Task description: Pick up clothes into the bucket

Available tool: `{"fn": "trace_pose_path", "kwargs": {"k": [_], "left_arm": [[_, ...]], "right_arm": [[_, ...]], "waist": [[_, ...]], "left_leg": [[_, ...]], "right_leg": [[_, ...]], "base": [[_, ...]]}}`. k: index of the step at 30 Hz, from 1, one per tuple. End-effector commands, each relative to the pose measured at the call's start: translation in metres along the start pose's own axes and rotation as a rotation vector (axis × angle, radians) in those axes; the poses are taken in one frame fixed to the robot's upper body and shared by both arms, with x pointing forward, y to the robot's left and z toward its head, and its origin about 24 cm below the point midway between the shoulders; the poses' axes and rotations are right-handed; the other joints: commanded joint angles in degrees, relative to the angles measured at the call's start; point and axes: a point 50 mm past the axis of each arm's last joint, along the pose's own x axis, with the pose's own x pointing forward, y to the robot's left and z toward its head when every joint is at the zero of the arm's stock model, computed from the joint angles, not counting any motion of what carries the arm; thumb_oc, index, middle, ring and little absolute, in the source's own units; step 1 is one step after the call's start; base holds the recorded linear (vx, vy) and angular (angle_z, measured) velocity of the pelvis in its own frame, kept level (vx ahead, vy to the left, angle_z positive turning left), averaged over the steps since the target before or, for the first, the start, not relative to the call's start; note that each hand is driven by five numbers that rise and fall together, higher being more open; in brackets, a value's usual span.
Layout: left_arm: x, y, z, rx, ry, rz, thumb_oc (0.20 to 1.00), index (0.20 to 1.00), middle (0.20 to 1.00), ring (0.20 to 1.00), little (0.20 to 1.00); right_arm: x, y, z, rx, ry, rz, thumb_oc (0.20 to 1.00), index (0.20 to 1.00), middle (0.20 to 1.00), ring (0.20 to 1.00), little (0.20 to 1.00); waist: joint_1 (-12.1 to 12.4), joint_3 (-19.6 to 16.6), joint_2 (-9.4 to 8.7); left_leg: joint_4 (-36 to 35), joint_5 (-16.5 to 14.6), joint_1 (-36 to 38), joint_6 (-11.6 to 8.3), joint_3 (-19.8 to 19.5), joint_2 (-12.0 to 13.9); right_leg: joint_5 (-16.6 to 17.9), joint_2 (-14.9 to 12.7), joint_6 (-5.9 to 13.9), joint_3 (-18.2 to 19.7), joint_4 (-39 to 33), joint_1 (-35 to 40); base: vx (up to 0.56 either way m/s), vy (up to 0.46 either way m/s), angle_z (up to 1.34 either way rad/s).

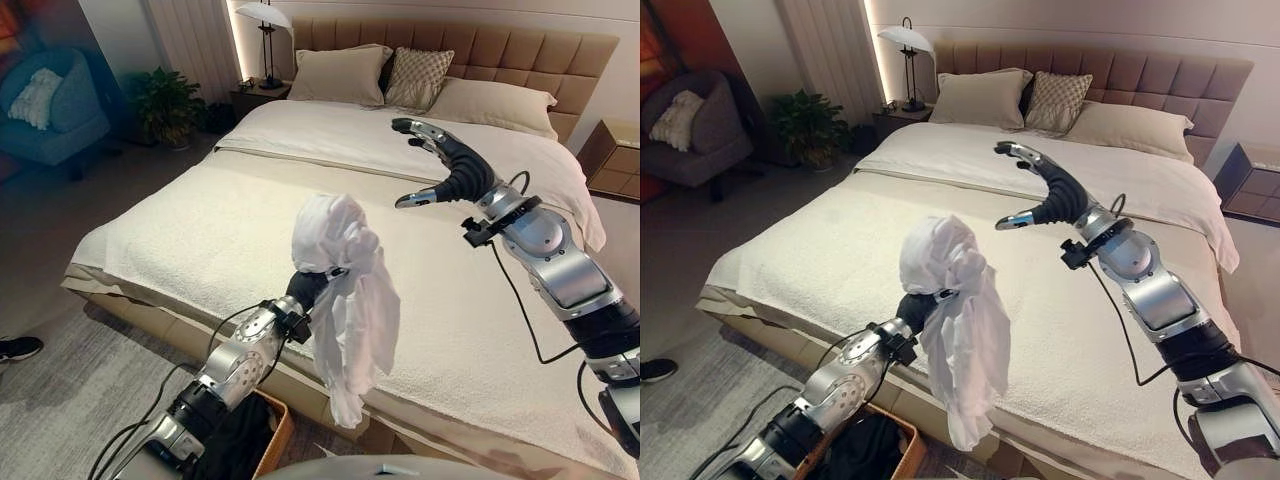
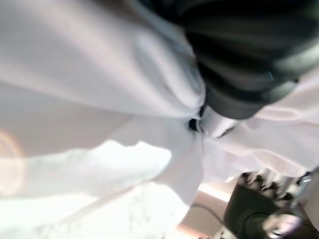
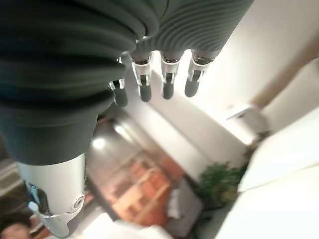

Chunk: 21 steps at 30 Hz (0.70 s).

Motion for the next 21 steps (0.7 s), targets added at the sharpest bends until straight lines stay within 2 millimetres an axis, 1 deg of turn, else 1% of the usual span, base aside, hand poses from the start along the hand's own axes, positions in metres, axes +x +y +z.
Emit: {"fn": "trace_pose_path", "kwargs": {"k": [1,4,5,6,7,8,10,12,13,14,15,16,17,18,19,20,21], "left_arm": [[-0.004,0.002,0.038,0.085,-0.165,-0.029,0.2,0.2,0.2,0.2,0.2],[-0.013,0.01,0.037,0.08,-0.173,0.014,0.2,0.2,0.2,0.2,0.2],[-0.013,0.009,0.036,0.08,-0.173,0.014,0.2,0.2,0.2,0.2,0.2],[-0.018,0.015,0.036,0.079,-0.181,0.044,0.2,0.2,0.2,0.2,0.2],[-0.018,0.015,0.036,0.079,-0.18,0.044,0.2,0.2,0.2,0.2,0.2],[-0.022,0.018,0.036,0.082,-0.189,0.068,0.2,0.2,0.2,0.2,0.2],[-0.035,0.029,0.039,0.135,-0.214,0.143,0.2,0.2,0.2,0.2,0.2],[-0.047,0.038,0.039,0.168,-0.221,0.209,0.2,0.2,0.2,0.2,0.2],[-0.047,0.038,0.039,0.168,-0.22,0.209,0.2,0.2,0.2,0.2,0.2],[-0.061,0.051,0.038,0.207,-0.225,0.305,0.2,0.2,0.2,0.2,0.2],[-0.062,0.051,0.038,0.208,-0.223,0.306,0.2,0.2,0.2,0.2,0.2],[-0.077,0.062,0.042,0.279,-0.23,0.387,0.2,0.2,0.2,0.2,0.2],[-0.078,0.062,0.042,0.28,-0.23,0.388,0.2,0.2,0.2,0.2,0.2],[-0.094,0.07,0.054,0.391,-0.261,0.474,0.2,0.2,0.2,0.2,0.2],[-0.095,0.07,0.053,0.392,-0.259,0.476,0.2,0.2,0.2,0.2,0.2],[-0.111,0.074,0.065,0.443,-0.307,0.546,0.2,0.2,0.2,0.2,0.2],[-0.118,0.075,0.068,0.433,-0.335,0.579,0.2,0.2,0.2,0.2,0.2]], "right_arm": [[-0.006,-0.024,-0.01,-0.056,0.04,-0.126,1.0,1.0,1.0,1.0,1.0],[-0.021,-0.027,-0.029,-0.067,0.13,-0.168,1.0,1.0,1.0,1.0,1.0],[-0.021,-0.027,-0.03,-0.067,0.131,-0.168,1.0,1.0,1.0,1.0,1.0],[-0.031,-0.027,-0.041,-0.057,0.18,-0.206,1.0,1.0,1.0,1.0,1.0],[-0.031,-0.027,-0.041,-0.057,0.18,-0.206,1.0,1.0,1.0,1.0,1.0],[-0.04,-0.025,-0.052,-0.041,0.222,-0.246,1.0,1.0,1.0,1.0,1.0],[-0.066,-0.015,-0.08,0.043,0.34,-0.358,1.0,1.0,1.0,1.0,1.0],[-0.084,-0.002,-0.096,0.111,0.409,-0.416,1.0,1.0,1.0,1.0,1.0],[-0.084,-0.001,-0.096,0.112,0.41,-0.416,1.0,1.0,1.0,1.0,1.0],[-0.109,0.021,-0.117,0.212,0.523,-0.471,1.0,1.0,1.0,1.0,1.0],[-0.109,0.022,-0.118,0.213,0.524,-0.47,1.0,1.0,1.0,1.0,1.0],[-0.132,0.039,-0.132,0.259,0.628,-0.478,1.0,1.0,1.0,1.0,1.0],[-0.132,0.039,-0.132,0.259,0.628,-0.478,1.0,1.0,1.0,1.0,1.0],[-0.162,0.062,-0.15,0.305,0.776,-0.489,1.0,1.0,1.0,1.0,1.0],[-0.162,0.063,-0.15,0.306,0.776,-0.487,1.0,1.0,1.0,1.0,1.0],[-0.189,0.082,-0.16,0.331,0.896,-0.46,1.0,1.0,1.0,1.0,1.0],[-0.204,0.093,-0.164,0.356,0.962,-0.457,1.0,1.0,1.0,1.0,1.0]], "waist": [[1.34,-0.41,-4.32],[1.55,-0.19,-4.31],[1.57,-0.22,-4.34],[1.59,-0.08,-4.28],[1.61,-0.1,-4.31],[1.59,-0.07,-4.21],[1.51,0.3,-3.97],[1.5,0.54,-3.92],[1.5,0.48,-3.98],[1.42,0.89,-3.83],[1.39,0.79,-3.91],[1.41,1.16,-3.81],[1.37,1.1,-3.85],[1.35,1.5,-3.83],[1.29,1.41,-3.89],[1.33,1.82,-3.87],[1.34,2.07,-3.88]], "left_leg": [[5.44,-5.14,-2.62,-0.11,-1.92,-1.12],[5.49,-5.23,-2.67,-0.05,-2.07,-1.17],[5.49,-5.23,-2.67,-0.05,-2.08,-1.18],[5.55,-5.3,-2.72,-0.01,-2.13,-1.2],[5.56,-5.3,-2.72,-0.01,-2.13,-1.2],[5.58,-5.35,-2.73,0.04,-2.15,-1.25],[5.7,-5.49,-2.79,0.2,-2.27,-1.34],[5.77,-5.58,-2.81,0.26,-2.35,-1.38],[5.78,-5.6,-2.8,0.26,-2.36,-1.39],[5.86,-5.61,-3.0,0.32,-2.45,-1.46],[5.88,-5.63,-2.99,0.32,-2.47,-1.46],[5.91,-5.56,-3.2,0.3,-2.48,-1.43],[5.92,-5.57,-3.21,0.29,-2.48,-1.43],[6.07,-5.56,-3.54,0.24,-2.49,-1.48],[6.1,-5.59,-3.55,0.23,-2.48,-1.47],[6.24,-5.54,-3.88,0.14,-2.43,-1.4],[6.32,-5.49,-4.06,0.09,-2.44,-1.4]], "right_leg": [[-5.19,-4.99,4.58,2.48,4.69,1.79],[-5.25,-5.07,4.54,2.28,4.68,1.83],[-5.26,-5.08,4.54,2.27,4.68,1.84],[-5.33,-5.1,4.54,2.2,4.71,1.8],[-5.34,-5.1,4.54,2.19,4.71,1.8],[-5.39,-5.11,4.53,2.16,4.72,1.81],[-5.52,-5.13,4.51,2.25,4.91,1.69],[-5.65,-5.13,4.45,2.32,5.04,1.66],[-5.67,-5.13,4.45,2.32,5.05,1.67],[-5.72,-5.15,4.39,2.36,5.1,1.49],[-5.76,-5.16,4.39,2.35,5.11,1.5],[-5.79,-5.1,4.36,2.44,5.24,1.22],[-5.81,-5.1,4.36,2.44,5.25,1.2],[-5.81,-5.0,4.33,2.52,5.37,0.82],[-5.84,-5.0,4.33,2.53,5.39,0.8],[-5.84,-4.95,4.33,2.56,5.47,0.51],[-5.8,-4.91,4.32,2.61,5.54,0.34]], "base": [[0.0,0.0,0.0],[0.0,0.0,0.0],[0.0,0.0,0.0],[0.0,0.0,0.0],[0.0,0.008,0.04],[0.0,0.0,0.0],[0.0,0.0,0.0],[0.0,0.0,0.0],[0.0,0.0,0.0],[0.0,0.0,0.0],[0.0,0.0,0.0],[0.0,0.0,0.0],[0.0,0.0,0.0],[0.0,0.0,0.0],[0.0,0.0,0.0],[0.0,0.0,0.0],[-0.04,0.007,0.0]]}}
